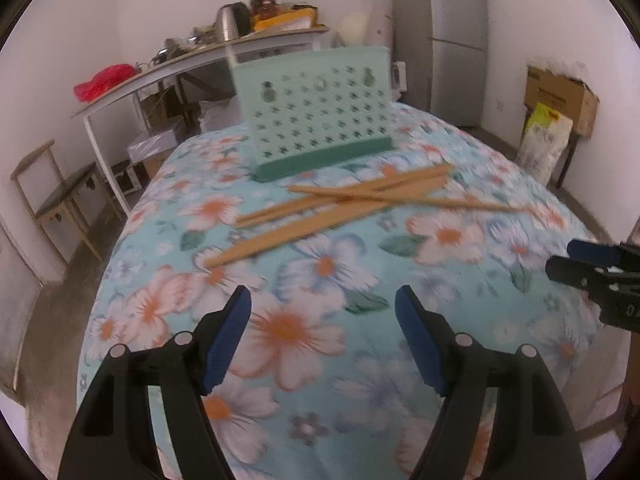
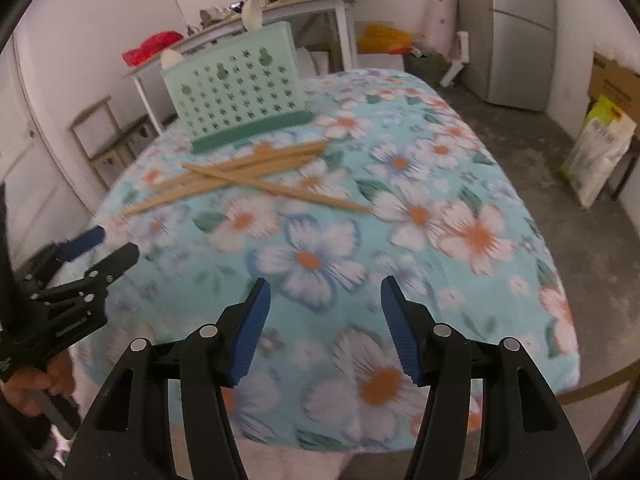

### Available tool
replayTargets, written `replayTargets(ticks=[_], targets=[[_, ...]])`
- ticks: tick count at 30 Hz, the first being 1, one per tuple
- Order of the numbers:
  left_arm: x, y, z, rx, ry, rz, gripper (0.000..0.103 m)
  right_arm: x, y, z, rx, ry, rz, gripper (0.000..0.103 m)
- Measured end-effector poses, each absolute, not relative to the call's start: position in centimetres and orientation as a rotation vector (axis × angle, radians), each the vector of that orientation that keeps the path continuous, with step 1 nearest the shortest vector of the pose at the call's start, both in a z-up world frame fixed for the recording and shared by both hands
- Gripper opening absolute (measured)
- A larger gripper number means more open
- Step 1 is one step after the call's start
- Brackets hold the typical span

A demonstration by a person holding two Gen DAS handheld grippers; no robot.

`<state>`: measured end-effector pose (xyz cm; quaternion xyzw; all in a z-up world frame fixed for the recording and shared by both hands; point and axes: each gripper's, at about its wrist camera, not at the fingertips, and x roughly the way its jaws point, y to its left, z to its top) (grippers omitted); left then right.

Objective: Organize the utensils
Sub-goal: 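Move both open tools back over the wooden chopsticks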

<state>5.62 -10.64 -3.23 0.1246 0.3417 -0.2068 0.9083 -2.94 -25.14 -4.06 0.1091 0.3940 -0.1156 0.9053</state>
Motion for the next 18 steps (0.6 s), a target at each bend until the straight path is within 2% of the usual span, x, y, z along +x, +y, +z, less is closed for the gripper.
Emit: replayTargets(ticks=[9, 18], targets=[[5.3, -12.1, -5.1, 0.249, 0.762, -0.379, 0.072, -3.6, -25.6, -4.9, 0.242, 0.816, -0.265, 0.055], [7.7, -13.2, -2.7, 0.166, 0.741, -0.417, 0.072, -3.7, -26.5, -4.6, 0.281, 0.783, -0.265, 0.055]])
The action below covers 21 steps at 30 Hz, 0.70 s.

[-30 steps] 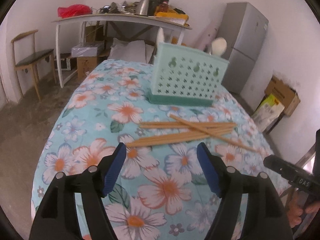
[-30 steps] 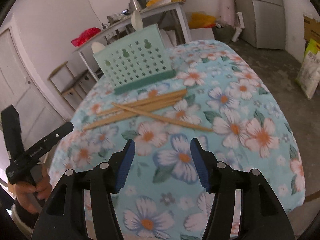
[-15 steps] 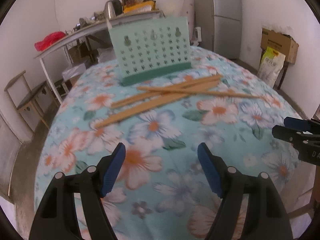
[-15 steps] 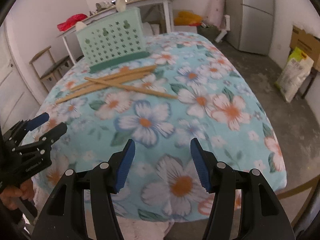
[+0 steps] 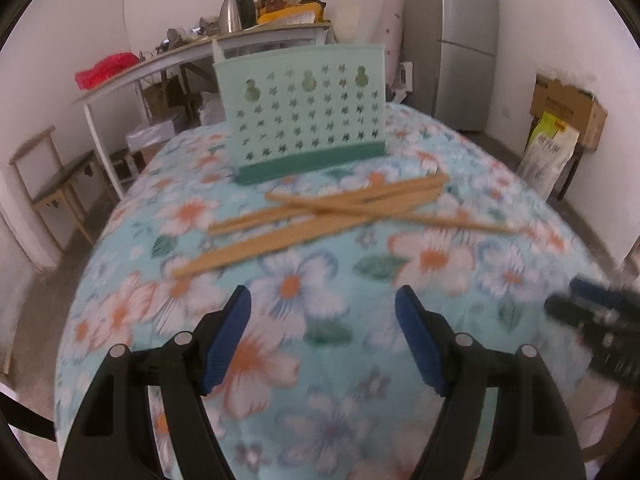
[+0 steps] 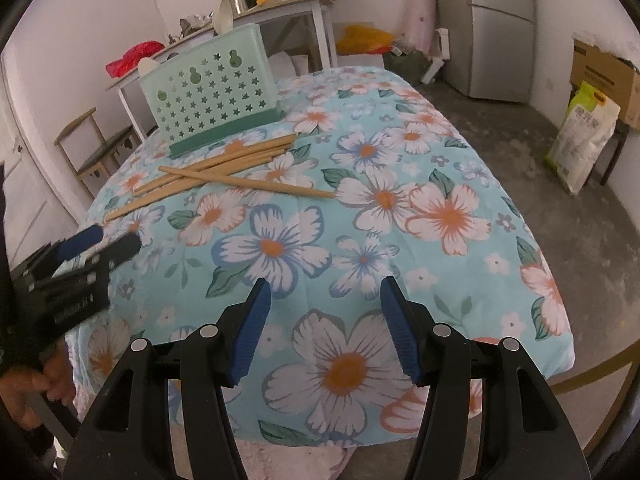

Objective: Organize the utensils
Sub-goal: 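Move both open tools back over the wooden chopsticks, then lower the left tool onto the chopsticks and grasp one chopstick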

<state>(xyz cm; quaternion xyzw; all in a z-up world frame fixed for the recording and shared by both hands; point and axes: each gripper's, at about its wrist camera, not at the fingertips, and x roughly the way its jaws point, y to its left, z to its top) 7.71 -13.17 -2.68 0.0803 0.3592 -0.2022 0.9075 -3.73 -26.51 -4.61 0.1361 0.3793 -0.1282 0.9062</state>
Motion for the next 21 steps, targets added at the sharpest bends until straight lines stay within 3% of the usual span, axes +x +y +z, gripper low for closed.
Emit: replayTargets(ticks=[5, 15, 21], targets=[[11.4, -13.6, -1.1, -0.015, 0.787, -0.478, 0.066, -3.6, -26.8, -4.8, 0.315, 0.777, -0.257, 0.055], [17.0, -15.4, -4.2, -0.334, 1.056, -0.557, 0.032, -3.0, -27.1, -5.2, 0.349, 0.774, -0.249, 0.055], [17.9, -15.3, -6.0, -0.474, 1.122, -0.547, 0.021, -3.0, -27.3, -5.4, 0.353, 0.773, -0.245, 0.055]])
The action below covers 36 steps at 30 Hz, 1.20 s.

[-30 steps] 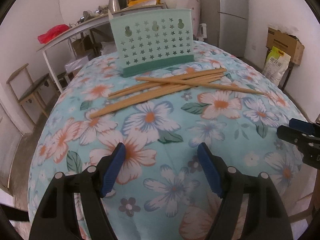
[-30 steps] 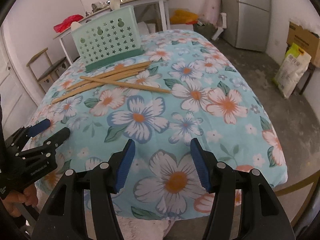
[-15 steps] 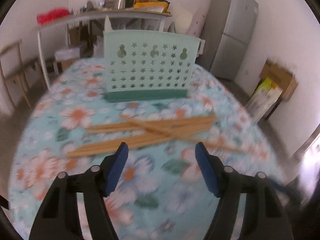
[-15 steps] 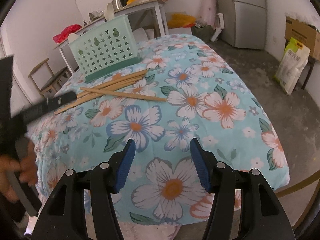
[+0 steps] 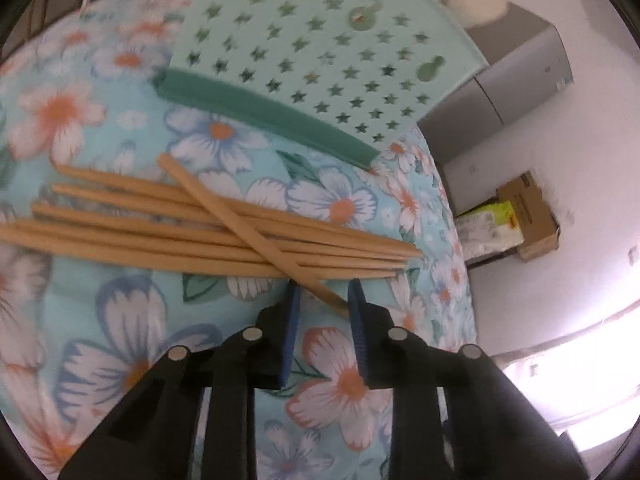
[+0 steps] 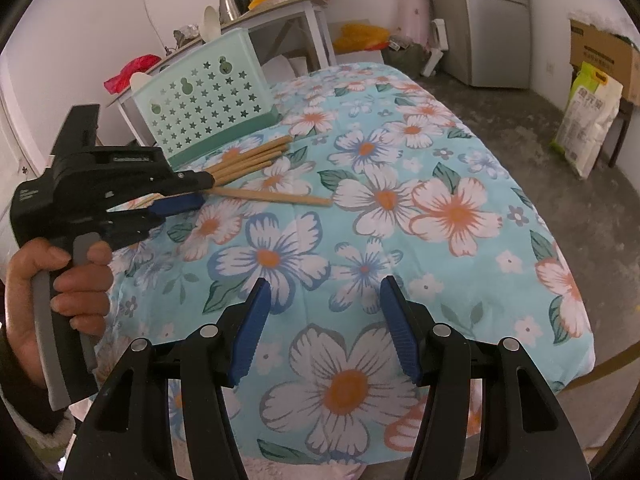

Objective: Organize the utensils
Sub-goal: 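Lower the left tool onto the chopsticks and grasp one chopstick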

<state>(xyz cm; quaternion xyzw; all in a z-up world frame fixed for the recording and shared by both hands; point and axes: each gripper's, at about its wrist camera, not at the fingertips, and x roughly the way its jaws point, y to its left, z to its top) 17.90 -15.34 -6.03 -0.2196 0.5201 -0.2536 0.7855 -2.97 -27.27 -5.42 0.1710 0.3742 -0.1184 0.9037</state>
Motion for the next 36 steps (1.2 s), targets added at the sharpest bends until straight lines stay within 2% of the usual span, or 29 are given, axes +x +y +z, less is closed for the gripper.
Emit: replayTargets(ticks=[12, 19, 26, 30, 36], targets=[[16.4, -11.6, -4.2, -0.572, 1.103, -0.555, 0.014, -3.9, -28.4, -5.1, 0.394, 0.760, -0.267, 0.052], [14.4, -8.1, -3.5, -0.562, 1.099, -0.527, 0.014, -4.6, -28.7, -4.5, 0.421, 0.744, -0.273, 0.051], [11.6, -6.1, -5.3, -0.537, 1.144, -0.519, 0.022, -4.5, -28.1, -4.1, 0.404, 0.743, -0.260, 0.051], [9.9, -5.8, -4.2, -0.421, 1.076, -0.531, 0.034, -4.5, -27.9, -3.9, 0.400, 0.742, -0.254, 0.051], [6.7, -7.3, -2.2, -0.098, 0.898, -0.595, 0.035, -4.3, -27.8, -4.0, 0.397, 0.747, -0.250, 0.051]])
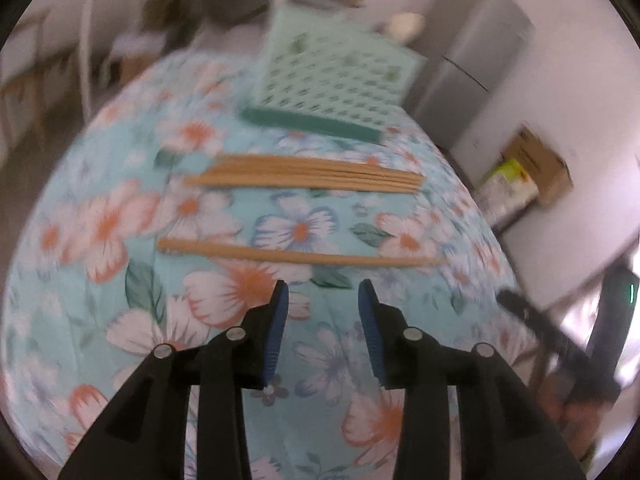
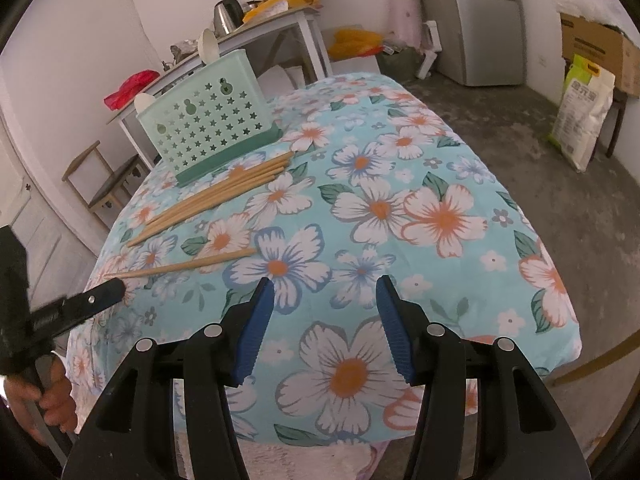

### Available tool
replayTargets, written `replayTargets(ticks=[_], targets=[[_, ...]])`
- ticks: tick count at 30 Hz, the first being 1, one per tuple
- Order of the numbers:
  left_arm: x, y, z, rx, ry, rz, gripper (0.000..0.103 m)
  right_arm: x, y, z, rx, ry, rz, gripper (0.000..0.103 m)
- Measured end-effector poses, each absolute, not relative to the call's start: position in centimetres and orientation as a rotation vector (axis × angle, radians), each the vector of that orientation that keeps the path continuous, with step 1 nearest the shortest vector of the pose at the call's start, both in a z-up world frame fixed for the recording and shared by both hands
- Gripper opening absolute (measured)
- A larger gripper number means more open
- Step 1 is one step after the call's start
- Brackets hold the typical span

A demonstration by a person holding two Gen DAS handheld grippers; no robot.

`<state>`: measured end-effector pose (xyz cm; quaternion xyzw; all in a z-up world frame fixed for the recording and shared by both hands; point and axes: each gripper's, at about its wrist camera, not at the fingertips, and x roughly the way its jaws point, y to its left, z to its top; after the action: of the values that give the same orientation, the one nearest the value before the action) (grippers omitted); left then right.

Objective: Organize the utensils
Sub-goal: 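Lower the left tool onto the chopsticks and grasp one chopstick, then lift the single chopstick upright with the left tool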

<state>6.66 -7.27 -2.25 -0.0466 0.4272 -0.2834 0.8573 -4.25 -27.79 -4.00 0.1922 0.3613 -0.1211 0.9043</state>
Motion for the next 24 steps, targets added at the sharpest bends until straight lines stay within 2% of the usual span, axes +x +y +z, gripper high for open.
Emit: replayTargets(ticks=[6, 10, 19, 24], targets=[[5.7, -11.6, -0.8, 0.225, 0.711, -0.710, 0.035, -4.1, -28.0, -4.0, 0.393, 0.750, -0.253, 0.051], [6.5, -14.5, -1.0, 0.371, 0.679, -0.797, 0.035, -4.1, -28.3, -4.1, 0.400, 0.753, -0.263, 0.051], [9.2, -19.6, -4.4, 0.554, 0.802, -0.992, 0.034, -4.0, -29.1, -4.8, 0.417, 0.771, -0.273, 0.051], [9.6, -20.4, -4.8, 0.540, 0.830, -1.008, 0.022, -3.7, -29.1, -4.9, 0.415, 0.776, -0.270, 0.050]])
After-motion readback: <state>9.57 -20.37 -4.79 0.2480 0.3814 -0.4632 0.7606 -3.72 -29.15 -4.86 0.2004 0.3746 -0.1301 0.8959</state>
